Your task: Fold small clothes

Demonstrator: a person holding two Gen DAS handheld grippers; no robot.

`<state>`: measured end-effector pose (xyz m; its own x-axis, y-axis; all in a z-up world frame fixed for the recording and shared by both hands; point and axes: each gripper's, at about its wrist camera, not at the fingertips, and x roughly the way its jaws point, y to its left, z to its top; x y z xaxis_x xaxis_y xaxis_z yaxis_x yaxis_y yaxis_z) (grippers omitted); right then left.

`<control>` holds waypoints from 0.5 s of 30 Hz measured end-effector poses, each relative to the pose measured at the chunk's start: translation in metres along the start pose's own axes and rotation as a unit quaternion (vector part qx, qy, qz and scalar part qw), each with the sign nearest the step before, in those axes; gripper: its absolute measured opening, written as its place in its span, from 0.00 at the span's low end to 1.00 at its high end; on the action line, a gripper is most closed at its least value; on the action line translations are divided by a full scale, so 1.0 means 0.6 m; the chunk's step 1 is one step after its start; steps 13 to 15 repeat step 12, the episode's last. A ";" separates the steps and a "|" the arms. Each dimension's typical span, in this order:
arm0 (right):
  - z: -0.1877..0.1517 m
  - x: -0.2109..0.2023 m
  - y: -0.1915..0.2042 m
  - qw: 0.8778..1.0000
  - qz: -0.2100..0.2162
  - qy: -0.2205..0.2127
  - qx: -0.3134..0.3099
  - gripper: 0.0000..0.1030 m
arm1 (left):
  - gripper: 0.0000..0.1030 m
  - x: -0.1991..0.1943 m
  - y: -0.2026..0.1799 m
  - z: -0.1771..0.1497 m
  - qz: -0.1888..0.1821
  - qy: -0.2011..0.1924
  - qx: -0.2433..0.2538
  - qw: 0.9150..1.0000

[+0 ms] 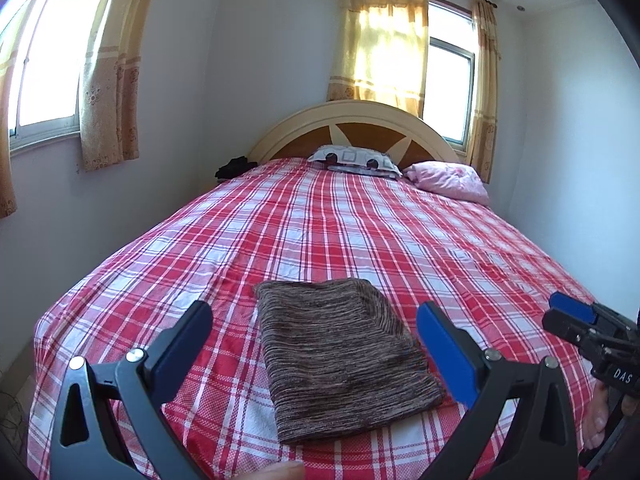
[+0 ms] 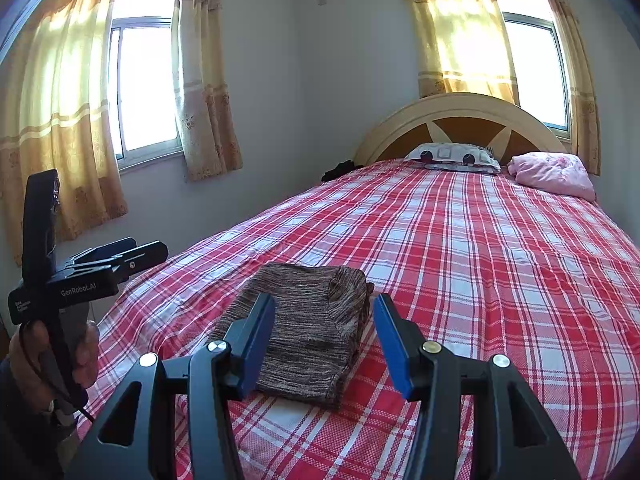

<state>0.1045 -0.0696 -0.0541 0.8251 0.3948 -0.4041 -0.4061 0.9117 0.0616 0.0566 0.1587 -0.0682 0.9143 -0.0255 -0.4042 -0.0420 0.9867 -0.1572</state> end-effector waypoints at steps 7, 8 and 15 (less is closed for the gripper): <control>-0.005 0.002 -0.003 1.000 0.000 0.006 0.004 0.51 | 1.00 0.002 0.002 -0.004 0.004 -0.004 0.012 1.000; -0.006 0.002 -0.003 1.000 0.000 0.007 0.004 0.51 | 1.00 0.003 0.001 -0.006 0.007 -0.004 0.014 1.000; -0.011 0.005 -0.005 1.000 -0.001 0.011 0.004 0.51 | 1.00 0.012 0.003 -0.011 0.005 0.007 0.013 1.000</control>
